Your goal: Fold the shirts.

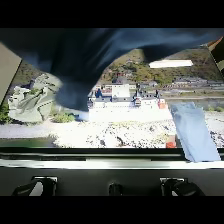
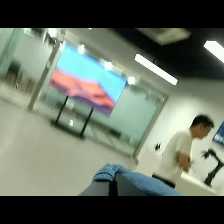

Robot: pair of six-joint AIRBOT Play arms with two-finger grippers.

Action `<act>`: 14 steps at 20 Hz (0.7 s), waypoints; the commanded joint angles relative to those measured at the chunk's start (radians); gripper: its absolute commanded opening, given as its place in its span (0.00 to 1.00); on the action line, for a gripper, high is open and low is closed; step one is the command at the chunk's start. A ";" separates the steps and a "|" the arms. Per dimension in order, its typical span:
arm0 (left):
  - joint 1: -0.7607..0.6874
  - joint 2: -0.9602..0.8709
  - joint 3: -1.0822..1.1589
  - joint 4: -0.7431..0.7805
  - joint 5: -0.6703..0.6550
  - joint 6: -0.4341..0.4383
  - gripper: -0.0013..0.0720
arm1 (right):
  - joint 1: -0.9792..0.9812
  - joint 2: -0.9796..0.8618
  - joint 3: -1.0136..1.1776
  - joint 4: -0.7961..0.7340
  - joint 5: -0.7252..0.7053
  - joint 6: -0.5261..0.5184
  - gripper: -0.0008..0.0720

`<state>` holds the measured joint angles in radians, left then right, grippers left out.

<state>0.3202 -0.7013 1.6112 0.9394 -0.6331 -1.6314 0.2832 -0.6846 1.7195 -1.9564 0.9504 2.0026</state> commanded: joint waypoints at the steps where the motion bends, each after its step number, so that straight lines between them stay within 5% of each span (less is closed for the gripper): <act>1: 0.042 0.117 0.026 -0.012 -0.017 -0.018 0.06 | 0.000 0.035 0.081 -0.063 0.064 0.037 0.07; 5: 0.042 0.118 0.026 0.034 -0.071 0.027 0.06 | 0.000 -0.039 0.081 -0.070 0.144 0.036 0.07; 10: 0.042 0.043 -0.117 0.100 -0.364 0.035 0.06 | 0.000 -0.283 -0.026 -0.053 0.367 -0.018 0.07; 14: 0.024 -0.020 -0.536 0.100 -0.275 0.073 0.06 | 0.000 -0.492 -0.335 0.043 0.123 0.079 0.07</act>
<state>0.3550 -0.6788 1.3098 1.0340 -0.9356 -1.5806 0.2832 -1.0412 1.5555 -1.9709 1.2007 2.0144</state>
